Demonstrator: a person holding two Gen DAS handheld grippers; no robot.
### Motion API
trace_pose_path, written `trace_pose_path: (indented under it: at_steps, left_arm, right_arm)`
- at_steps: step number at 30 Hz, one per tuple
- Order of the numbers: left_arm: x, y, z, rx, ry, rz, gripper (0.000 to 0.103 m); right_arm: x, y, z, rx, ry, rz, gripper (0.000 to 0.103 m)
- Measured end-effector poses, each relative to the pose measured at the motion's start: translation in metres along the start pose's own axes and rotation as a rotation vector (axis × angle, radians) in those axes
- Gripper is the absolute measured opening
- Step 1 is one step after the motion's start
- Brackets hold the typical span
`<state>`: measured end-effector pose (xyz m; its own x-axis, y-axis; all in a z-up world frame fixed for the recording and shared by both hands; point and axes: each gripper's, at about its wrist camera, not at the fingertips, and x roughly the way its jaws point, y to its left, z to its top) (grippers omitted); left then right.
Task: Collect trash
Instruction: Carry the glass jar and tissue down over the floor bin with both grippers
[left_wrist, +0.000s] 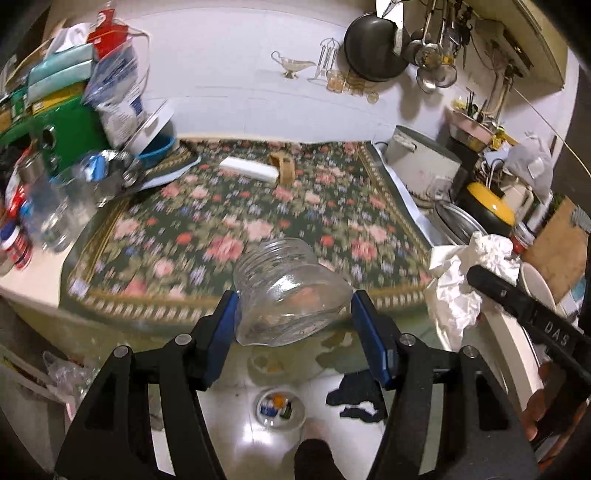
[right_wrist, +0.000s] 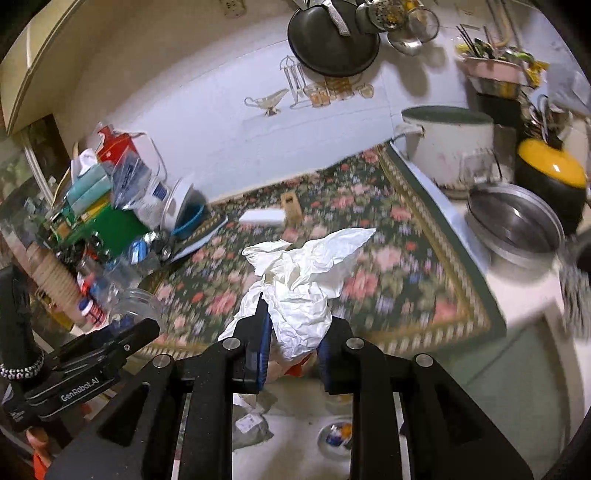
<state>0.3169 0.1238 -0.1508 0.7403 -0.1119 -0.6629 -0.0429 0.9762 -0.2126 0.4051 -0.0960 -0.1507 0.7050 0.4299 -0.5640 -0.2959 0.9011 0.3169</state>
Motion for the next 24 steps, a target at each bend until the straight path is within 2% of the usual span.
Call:
trace_pose_path:
  at_steps: [6,11,17,24]
  left_arm:
    - [-0.03,0.011,-0.032,-0.012,0.052,-0.016,0.061]
    - [-0.028,0.015,-0.06,-0.029,0.111,-0.034,0.061]
    - [0.012,0.017,-0.108,-0.077,0.189,-0.044,0.061]
    - [0.092,0.012,-0.184,-0.114,0.286,0.006,0.061]
  right_arm:
    - [-0.027,0.03,-0.051,0.051,0.043,-0.005,0.02]
    - [-0.038,0.041,-0.075,0.054,0.104,-0.024,0.02]
    - [-0.025,0.027,-0.111,0.061,0.181,-0.053,0.02]
    - [0.025,-0.016,-0.173,0.048,0.322,-0.044,0.02]
